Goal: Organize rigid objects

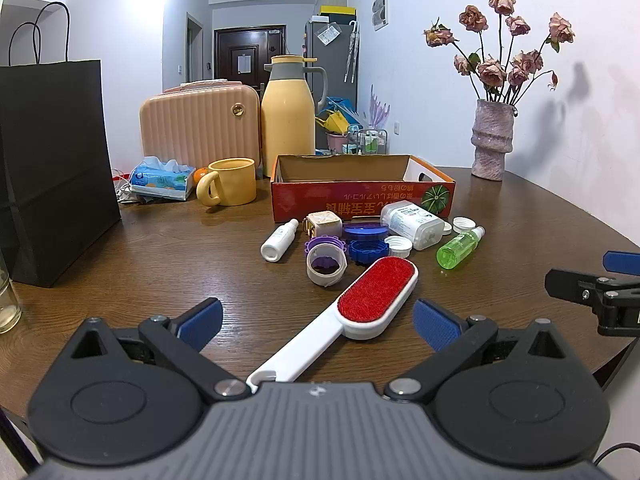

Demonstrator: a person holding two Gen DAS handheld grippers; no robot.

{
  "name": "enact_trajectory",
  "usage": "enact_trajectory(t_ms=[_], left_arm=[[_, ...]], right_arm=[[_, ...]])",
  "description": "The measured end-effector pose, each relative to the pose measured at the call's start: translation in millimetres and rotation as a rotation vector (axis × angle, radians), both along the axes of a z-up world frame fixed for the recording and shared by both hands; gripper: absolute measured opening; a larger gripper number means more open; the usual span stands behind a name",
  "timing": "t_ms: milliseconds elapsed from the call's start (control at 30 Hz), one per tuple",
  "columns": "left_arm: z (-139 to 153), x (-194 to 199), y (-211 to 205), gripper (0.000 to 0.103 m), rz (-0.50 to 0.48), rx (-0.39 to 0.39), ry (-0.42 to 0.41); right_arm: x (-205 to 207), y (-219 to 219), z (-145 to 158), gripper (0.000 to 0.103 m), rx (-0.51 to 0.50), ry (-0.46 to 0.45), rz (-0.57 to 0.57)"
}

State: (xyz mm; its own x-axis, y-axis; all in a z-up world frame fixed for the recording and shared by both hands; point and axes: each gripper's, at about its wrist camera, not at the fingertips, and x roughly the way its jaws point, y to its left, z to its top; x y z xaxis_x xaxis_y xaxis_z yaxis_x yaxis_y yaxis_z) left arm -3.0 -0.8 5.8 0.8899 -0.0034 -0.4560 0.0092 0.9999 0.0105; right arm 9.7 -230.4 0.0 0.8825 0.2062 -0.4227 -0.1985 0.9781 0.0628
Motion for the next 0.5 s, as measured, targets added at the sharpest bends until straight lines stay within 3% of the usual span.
enact_trajectory(t_ms=[500], left_arm=[[0.5, -0.2, 0.3, 0.103, -0.001, -0.001, -0.001]], right_arm=[[-0.2, 1.2, -3.6, 0.103, -0.003, 0.003, 0.007]])
